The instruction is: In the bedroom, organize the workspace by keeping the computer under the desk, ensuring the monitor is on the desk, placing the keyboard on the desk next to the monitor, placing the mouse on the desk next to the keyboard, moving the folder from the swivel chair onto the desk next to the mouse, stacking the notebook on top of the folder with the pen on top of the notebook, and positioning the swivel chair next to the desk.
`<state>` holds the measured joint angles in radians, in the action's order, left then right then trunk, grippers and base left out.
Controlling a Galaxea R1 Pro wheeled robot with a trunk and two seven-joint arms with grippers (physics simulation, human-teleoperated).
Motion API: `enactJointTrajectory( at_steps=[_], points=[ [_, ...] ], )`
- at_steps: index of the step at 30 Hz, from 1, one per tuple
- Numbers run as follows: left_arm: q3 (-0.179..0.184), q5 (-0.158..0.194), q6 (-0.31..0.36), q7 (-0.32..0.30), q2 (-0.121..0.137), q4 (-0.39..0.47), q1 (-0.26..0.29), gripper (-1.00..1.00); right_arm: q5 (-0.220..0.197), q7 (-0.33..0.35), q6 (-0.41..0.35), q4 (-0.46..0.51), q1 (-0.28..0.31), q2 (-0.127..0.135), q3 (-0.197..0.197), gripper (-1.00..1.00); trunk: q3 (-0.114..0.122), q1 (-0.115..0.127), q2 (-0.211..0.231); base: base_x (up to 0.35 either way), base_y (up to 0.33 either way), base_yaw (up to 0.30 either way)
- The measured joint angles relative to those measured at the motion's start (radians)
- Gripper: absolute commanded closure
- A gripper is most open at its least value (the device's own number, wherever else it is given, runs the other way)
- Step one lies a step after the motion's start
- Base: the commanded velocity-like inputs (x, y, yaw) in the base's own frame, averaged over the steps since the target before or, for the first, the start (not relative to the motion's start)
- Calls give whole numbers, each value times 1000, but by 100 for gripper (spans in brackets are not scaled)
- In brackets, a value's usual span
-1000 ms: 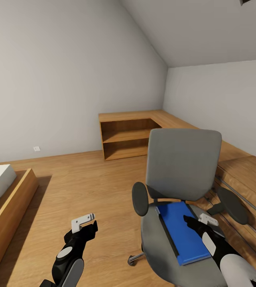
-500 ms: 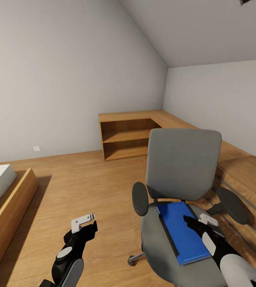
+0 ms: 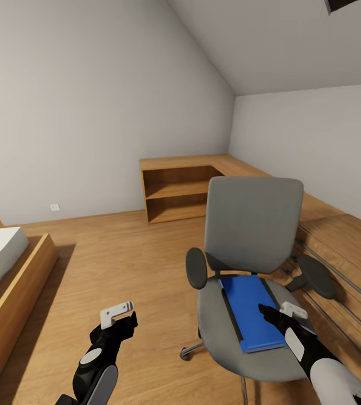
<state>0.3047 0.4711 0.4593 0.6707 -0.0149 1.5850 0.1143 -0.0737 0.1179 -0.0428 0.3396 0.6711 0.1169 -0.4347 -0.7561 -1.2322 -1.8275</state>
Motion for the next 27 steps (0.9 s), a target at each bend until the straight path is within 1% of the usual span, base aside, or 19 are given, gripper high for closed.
enactJointTrajectory(
  at_steps=[6,13,27],
  points=[
    [0,0,0,0,-1,0,0,-100,0,0,1,0,0,0,0,-100,0,0,0,-35,0,0],
    [1,1,0,-1,-1,0,0,-100,1,0,1,0,0,0,0,-100,0,0,0,-142,0,0],
    [1,2,0,-1,-1,1,0,-100,1,0,1,1,0,0,0,-100,0,0,0,-10,0,0]
  ],
)
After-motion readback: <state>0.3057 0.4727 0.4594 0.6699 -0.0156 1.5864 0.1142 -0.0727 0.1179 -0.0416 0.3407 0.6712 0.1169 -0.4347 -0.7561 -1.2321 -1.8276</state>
